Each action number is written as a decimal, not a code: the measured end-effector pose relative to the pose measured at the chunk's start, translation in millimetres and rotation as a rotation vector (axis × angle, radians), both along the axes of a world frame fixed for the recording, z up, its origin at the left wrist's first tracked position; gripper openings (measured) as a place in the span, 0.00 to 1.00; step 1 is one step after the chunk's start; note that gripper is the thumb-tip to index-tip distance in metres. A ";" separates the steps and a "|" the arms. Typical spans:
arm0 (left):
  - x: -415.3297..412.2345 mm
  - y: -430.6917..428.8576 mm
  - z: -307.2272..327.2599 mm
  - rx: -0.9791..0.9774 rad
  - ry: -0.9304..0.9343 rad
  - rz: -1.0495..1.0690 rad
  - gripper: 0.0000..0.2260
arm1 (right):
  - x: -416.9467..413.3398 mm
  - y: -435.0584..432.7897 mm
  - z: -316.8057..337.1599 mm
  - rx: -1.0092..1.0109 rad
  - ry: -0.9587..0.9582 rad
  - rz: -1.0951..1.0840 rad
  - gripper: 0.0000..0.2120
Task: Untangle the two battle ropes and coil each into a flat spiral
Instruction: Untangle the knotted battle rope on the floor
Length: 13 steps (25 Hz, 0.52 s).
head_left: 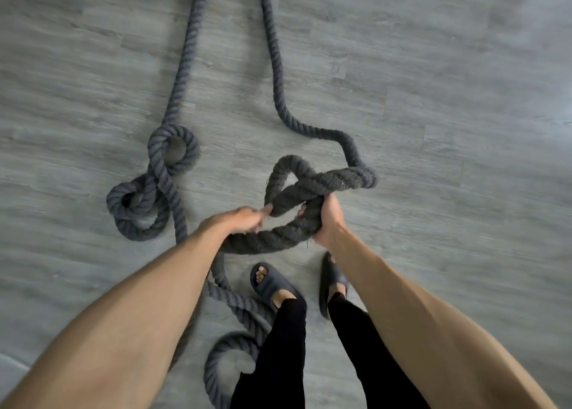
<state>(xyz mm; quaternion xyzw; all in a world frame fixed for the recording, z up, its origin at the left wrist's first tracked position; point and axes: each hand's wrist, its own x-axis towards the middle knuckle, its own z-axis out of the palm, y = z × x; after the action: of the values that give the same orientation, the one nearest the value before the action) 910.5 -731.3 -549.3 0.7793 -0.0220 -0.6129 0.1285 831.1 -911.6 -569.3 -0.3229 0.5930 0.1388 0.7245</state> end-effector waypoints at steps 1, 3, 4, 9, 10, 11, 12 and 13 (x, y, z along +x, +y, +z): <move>-11.5 2.9 -0.5 0.033 0.071 -0.020 0.44 | 2.5 -8.3 2.6 -0.013 0.004 0.007 0.19; -28.2 -2.0 5.5 0.038 0.164 -0.030 0.43 | 1.3 -21.1 3.1 -0.047 0.024 0.022 0.19; -35.1 -8.8 11.4 0.017 0.174 0.003 0.39 | -1.9 -26.3 2.2 -0.058 0.048 0.043 0.20; -89.5 -48.5 37.1 -0.006 0.045 0.215 0.27 | -37.8 -44.2 -9.8 -0.147 0.207 0.212 0.21; -105.9 -57.9 39.6 0.012 0.000 0.216 0.28 | -49.3 -47.6 -18.7 -0.172 0.233 0.330 0.26; -122.0 -65.3 39.3 0.021 -0.024 0.191 0.29 | -62.7 -51.4 -30.7 -0.208 0.262 0.459 0.32; -138.0 -72.4 39.7 0.016 -0.031 0.160 0.29 | -77.1 -55.4 -48.1 -0.211 0.272 0.574 0.35; -153.1 -76.9 37.7 0.011 0.002 0.149 0.29 | -88.3 -55.6 -44.0 -0.220 0.287 0.667 0.35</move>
<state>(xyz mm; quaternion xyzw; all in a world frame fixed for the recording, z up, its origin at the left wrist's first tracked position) 757.4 -808.2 -511.6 0.7787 0.0398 -0.6027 0.1694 742.8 -967.2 -613.4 -0.5514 0.5622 0.3463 0.5100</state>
